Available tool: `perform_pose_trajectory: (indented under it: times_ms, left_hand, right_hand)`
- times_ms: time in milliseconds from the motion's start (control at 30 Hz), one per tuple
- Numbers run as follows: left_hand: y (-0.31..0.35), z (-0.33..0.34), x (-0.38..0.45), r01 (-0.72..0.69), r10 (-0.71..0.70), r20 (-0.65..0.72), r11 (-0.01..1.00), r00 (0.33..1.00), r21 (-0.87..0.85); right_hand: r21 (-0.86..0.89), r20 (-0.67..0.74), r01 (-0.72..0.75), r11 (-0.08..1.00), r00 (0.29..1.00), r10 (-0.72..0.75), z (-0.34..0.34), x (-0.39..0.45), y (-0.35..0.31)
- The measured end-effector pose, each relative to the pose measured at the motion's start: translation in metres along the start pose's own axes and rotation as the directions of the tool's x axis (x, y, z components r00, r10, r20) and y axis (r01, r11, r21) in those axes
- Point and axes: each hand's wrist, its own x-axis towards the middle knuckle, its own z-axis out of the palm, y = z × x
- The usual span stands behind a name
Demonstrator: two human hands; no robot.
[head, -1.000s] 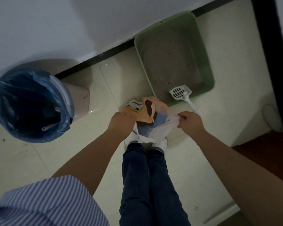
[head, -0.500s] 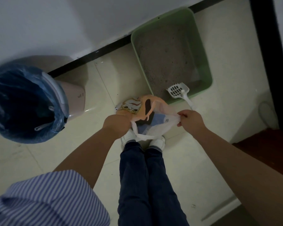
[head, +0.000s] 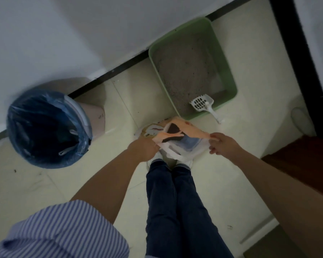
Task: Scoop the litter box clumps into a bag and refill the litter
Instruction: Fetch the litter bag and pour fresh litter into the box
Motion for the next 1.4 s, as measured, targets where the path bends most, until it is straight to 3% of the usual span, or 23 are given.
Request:
perform_pose_trajectory:
  times_ms: [200, 367, 467, 600, 700, 800, 900, 967, 1033, 1100, 1133, 1233, 1400]
  left_hand:
    - [0.026, -0.01, -0.072, -0.03, 0.023, -0.058, 0.992, 0.998, -0.12]
    - [0.038, -0.021, -0.112, 0.049, -0.063, -0.113, 0.991, 0.992, -0.121]
    - [0.044, -0.028, -0.126, 0.09, -0.158, -0.202, 0.947, 0.967, -0.308]
    - [0.065, -0.038, -0.146, 0.132, -0.367, -0.237, 0.746, 0.9, -0.653]
    - [0.098, -0.049, -0.158, 0.017, -0.428, -0.233, 0.506, 0.873, -0.862]
    - [0.134, -0.074, -0.178, -0.047, -0.488, -0.198, 0.306, 0.85, -0.951]
    - [0.156, -0.093, -0.201, -0.072, -0.504, -0.185, 0.236, 0.844, -0.969]
    - [0.169, -0.1, -0.214, -0.093, -0.503, -0.2, 0.229, 0.841, -0.969]
    - [0.182, -0.107, -0.224, -0.127, -0.485, -0.194, 0.167, 0.853, -0.978]
    - [0.194, -0.114, -0.233, -0.169, -0.47, -0.197, 0.101, 0.86, -0.98]
    - [0.198, -0.118, -0.237, -0.18, -0.467, -0.208, 0.105, 0.86, -0.978]
    - [0.204, -0.131, -0.24, -0.218, -0.495, -0.273, 0.166, 0.825, -0.962]
    - [0.209, -0.155, -0.227, -0.168, -0.503, -0.49, 0.556, 0.712, -0.814]
  right_hand:
    - [0.04, -0.066, 0.085, 0.996, 0.994, -0.083, -0.008, -0.06, 0.009]
    - [-0.249, 0.03, 0.138, 0.959, 0.99, -0.134, -0.012, -0.083, 0.002]
    - [-0.357, 0.111, 0.187, 0.915, 0.981, -0.157, -0.015, -0.087, -0.001]
    - [-0.401, 0.225, 0.263, 0.878, 0.957, -0.184, -0.02, -0.09, 0.005]
    - [-0.453, 0.306, 0.367, 0.813, 0.92, -0.245, -0.032, -0.093, 0.004]
    - [-0.571, 0.325, 0.494, 0.656, 0.869, -0.372, -0.051, -0.098, -0.005]
    - [-0.715, 0.321, 0.544, 0.44, 0.814, -0.484, -0.078, -0.103, -0.028]
    - [-0.781, 0.3, 0.504, 0.37, 0.821, -0.486, -0.09, -0.106, -0.044]
    - [-0.823, 0.22, 0.419, 0.383, 0.858, -0.465, -0.098, -0.105, -0.056]
    - [-0.811, 0.098, 0.356, 0.464, 0.865, -0.492, -0.107, -0.099, -0.066]
    - [-0.805, 0.068, 0.349, 0.479, 0.858, -0.51, -0.114, -0.098, -0.072]
    - [-0.849, 0.18, 0.389, 0.357, 0.849, -0.497, -0.135, -0.099, -0.088]
    - [-0.924, 0.233, 0.331, 0.192, 0.886, -0.401, -0.176, -0.091, -0.099]
